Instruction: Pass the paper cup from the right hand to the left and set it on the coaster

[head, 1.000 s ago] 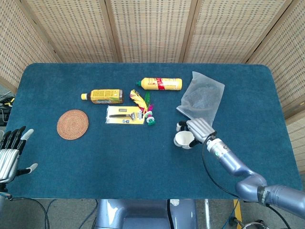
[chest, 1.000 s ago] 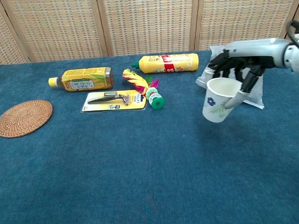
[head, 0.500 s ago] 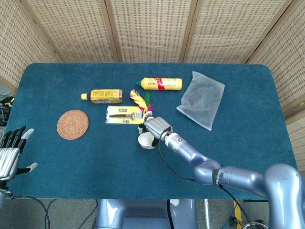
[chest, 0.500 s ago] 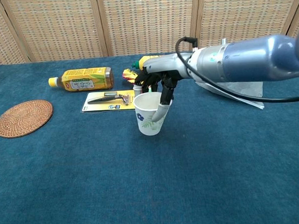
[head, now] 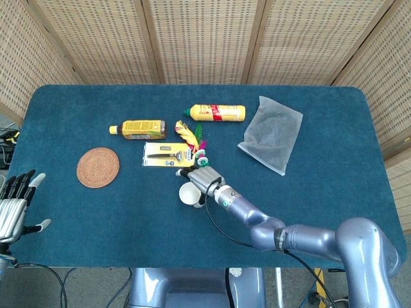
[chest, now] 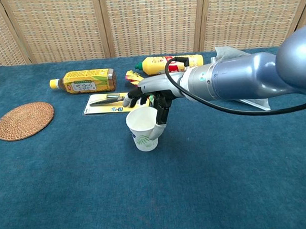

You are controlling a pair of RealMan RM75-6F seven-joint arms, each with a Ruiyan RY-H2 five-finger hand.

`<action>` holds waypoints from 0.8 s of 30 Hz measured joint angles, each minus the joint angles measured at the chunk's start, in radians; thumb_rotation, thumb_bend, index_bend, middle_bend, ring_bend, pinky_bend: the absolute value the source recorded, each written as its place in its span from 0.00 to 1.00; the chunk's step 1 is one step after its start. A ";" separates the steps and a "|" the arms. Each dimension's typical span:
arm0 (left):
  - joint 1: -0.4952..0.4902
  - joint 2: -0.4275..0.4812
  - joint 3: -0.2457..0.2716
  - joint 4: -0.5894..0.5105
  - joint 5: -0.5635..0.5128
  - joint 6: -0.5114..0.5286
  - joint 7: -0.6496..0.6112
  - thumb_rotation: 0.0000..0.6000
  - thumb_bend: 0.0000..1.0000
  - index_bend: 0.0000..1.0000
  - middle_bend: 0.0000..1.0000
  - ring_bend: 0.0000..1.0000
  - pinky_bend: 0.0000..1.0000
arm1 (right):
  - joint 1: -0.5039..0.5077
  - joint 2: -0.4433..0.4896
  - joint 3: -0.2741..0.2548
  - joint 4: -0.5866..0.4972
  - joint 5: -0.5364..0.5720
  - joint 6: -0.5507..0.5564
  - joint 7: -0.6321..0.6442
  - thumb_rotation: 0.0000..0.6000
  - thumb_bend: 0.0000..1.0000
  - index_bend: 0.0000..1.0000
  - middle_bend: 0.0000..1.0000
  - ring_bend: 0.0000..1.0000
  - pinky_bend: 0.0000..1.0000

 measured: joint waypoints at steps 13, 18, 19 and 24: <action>-0.003 -0.006 0.007 0.001 0.016 0.003 0.011 1.00 0.00 0.00 0.00 0.00 0.00 | -0.119 0.275 -0.032 -0.296 -0.124 0.229 -0.022 1.00 0.00 0.04 0.00 0.00 0.02; -0.012 -0.012 0.006 0.008 0.039 0.008 0.010 1.00 0.00 0.00 0.00 0.00 0.00 | -0.268 0.378 -0.103 -0.304 -0.378 0.436 0.020 1.00 0.00 0.05 0.00 0.00 0.00; -0.016 -0.013 0.006 0.012 0.047 0.008 0.007 1.00 0.00 0.00 0.00 0.00 0.00 | -0.291 0.392 -0.113 -0.300 -0.409 0.464 0.032 1.00 0.00 0.05 0.00 0.00 0.00; -0.060 -0.008 -0.006 0.025 0.101 0.001 0.007 1.00 0.00 0.00 0.00 0.00 0.00 | -0.509 0.491 -0.190 -0.241 -0.562 0.704 0.180 1.00 0.00 0.05 0.00 0.00 0.00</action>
